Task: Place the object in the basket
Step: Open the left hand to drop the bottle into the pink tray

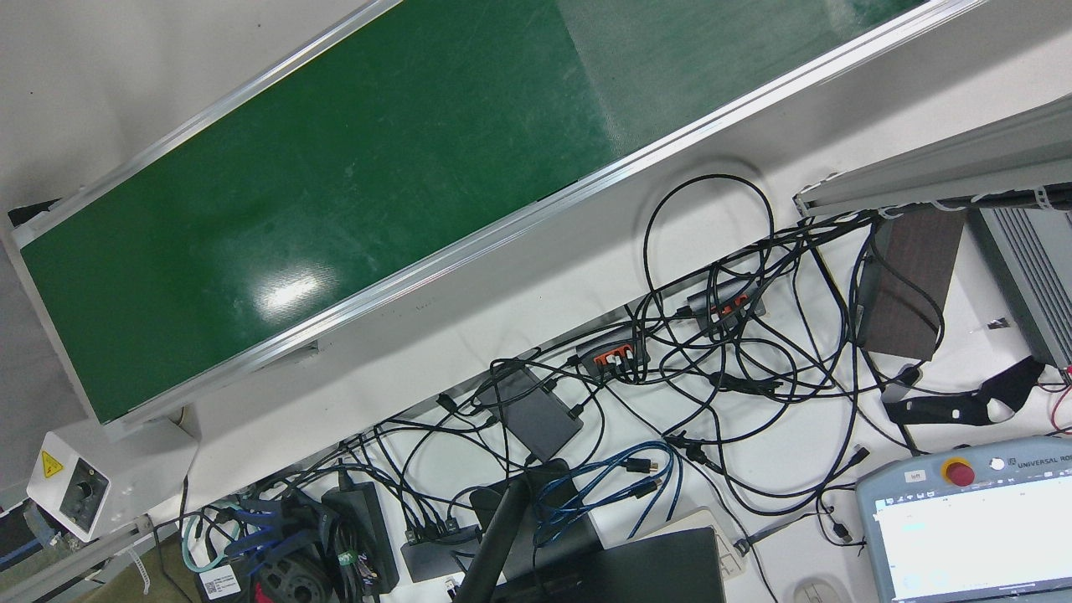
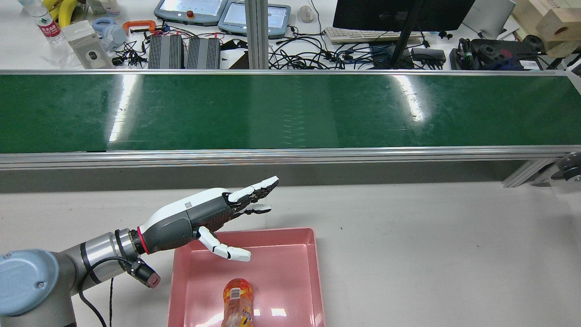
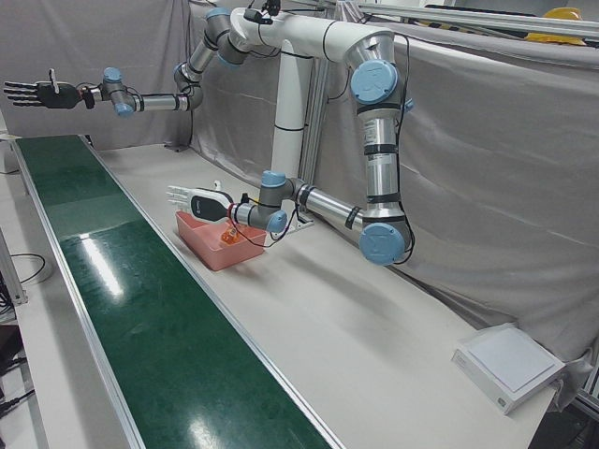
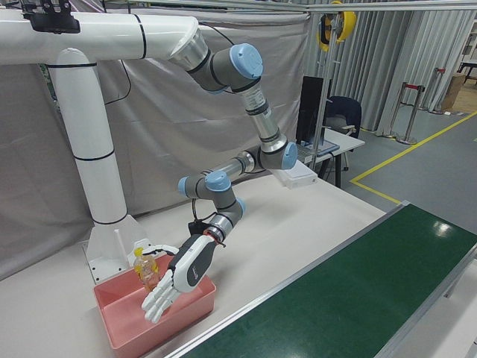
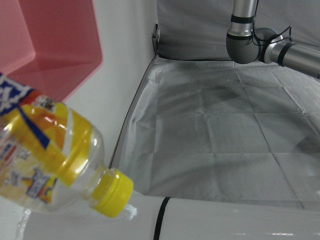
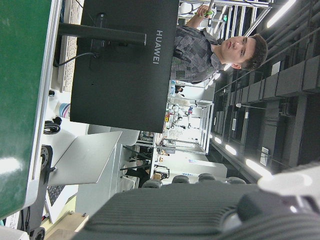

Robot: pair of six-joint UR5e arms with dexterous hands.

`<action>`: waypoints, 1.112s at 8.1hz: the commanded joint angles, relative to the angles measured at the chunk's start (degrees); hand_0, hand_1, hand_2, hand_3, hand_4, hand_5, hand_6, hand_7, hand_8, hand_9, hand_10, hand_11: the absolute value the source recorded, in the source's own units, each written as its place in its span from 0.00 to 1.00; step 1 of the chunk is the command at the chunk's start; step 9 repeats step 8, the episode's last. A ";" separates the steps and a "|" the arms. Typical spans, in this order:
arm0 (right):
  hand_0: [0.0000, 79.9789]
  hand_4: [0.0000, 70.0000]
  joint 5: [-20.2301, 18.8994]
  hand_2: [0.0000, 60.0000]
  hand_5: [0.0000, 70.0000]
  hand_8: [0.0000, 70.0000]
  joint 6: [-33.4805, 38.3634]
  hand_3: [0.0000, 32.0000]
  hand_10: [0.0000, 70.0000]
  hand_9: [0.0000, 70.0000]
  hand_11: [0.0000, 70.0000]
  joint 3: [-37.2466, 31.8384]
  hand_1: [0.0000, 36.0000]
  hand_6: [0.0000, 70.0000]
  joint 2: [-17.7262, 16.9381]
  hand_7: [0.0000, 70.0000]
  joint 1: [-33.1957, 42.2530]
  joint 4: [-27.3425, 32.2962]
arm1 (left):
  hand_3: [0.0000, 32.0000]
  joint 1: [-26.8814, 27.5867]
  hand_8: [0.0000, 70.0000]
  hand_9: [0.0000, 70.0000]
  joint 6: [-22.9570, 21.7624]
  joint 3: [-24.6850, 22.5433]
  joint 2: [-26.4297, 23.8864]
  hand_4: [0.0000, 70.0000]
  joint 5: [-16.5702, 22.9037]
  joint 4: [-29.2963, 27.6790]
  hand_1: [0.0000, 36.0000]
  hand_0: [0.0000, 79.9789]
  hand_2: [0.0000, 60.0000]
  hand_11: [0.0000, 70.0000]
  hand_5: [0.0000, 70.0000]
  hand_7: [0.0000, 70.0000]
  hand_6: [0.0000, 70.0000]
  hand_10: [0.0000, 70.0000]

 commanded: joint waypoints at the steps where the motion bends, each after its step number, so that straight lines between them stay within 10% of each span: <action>1: 0.00 0.00 0.00 0.00 0.00 0.00 0.00 0.00 0.00 0.00 0.00 0.00 0.00 0.00 0.04 0.00 0.00 0.00 | 0.00 0.00 0.00 0.00 -0.24 -0.28 0.02 0.01 0.09 -0.60 0.56 0.62 0.34 0.18 0.05 0.00 0.00 0.10; 9: 0.00 0.00 0.00 0.00 0.00 0.00 -0.09 0.00 0.00 0.00 0.00 0.00 0.00 0.00 0.04 0.00 0.00 0.00 | 0.00 -6.15 0.02 0.05 -5.15 -5.38 4.24 0.03 0.18 -1.56 0.48 0.59 0.34 0.25 0.11 0.02 0.00 0.16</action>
